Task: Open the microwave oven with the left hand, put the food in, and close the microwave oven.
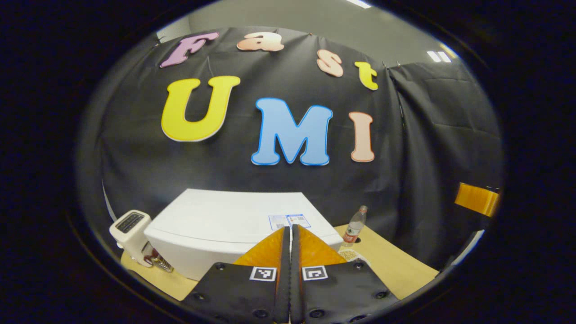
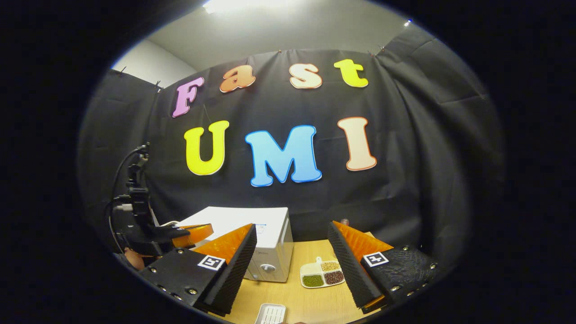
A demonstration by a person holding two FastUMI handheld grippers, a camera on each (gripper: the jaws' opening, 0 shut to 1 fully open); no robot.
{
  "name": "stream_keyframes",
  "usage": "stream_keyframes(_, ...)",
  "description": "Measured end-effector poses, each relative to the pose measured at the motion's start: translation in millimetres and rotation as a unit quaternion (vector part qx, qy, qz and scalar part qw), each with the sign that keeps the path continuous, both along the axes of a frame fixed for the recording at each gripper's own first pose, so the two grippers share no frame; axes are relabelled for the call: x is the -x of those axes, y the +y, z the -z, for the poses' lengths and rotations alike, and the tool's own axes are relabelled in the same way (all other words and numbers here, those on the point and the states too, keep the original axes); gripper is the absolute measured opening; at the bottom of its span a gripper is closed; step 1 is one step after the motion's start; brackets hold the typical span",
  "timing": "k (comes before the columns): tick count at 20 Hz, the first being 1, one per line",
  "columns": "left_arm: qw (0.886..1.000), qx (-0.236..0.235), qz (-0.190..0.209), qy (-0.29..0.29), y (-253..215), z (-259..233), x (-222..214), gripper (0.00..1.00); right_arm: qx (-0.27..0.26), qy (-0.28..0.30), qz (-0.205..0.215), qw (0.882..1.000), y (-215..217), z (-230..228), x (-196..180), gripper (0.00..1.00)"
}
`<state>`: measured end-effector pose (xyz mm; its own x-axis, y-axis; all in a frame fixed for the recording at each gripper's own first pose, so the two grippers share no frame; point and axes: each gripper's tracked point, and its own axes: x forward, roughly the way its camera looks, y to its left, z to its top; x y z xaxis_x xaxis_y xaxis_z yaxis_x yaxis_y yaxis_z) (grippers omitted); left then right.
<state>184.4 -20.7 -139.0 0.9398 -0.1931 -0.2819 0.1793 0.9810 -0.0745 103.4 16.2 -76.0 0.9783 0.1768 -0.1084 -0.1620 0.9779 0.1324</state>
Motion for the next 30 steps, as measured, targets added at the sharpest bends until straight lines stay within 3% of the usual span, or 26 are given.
stream_keyframes(6, 0.993, -0.001, -0.013, -0.12, 39.6, -157.9, 55.9, 0.07, 0.0, -0.033, 0.019, 0.999, 9.4, -61.8, 19.4, 0.96)
stream_keyframes(9, 0.99, -0.01, -0.026, -0.137, 54.2, -198.9, 88.2, 0.07, 0.011, -0.04, 0.032, 0.999, 9.7, -82.9, 27.6, 0.95)
stream_keyframes(12, 0.989, -0.021, -0.045, -0.136, 66.7, -199.8, 113.8, 1.0, 0.013, -0.035, 0.04, 0.999, 16.2, -93.5, 39.2, 0.96)
stream_keyframes(21, 0.993, -0.007, -0.036, -0.112, 91.7, -186.5, 165.3, 0.95, 0.018, -0.037, 0.057, 0.998, 31.0, -101.8, 75.4, 0.96)
stream_keyframes(30, 0.99, -0.008, -0.06, -0.126, 81.0, -190.0, 167.4, 0.96, 0.019, -0.041, 0.03, 0.999, 26.9, -102.2, 71.5, 0.96)
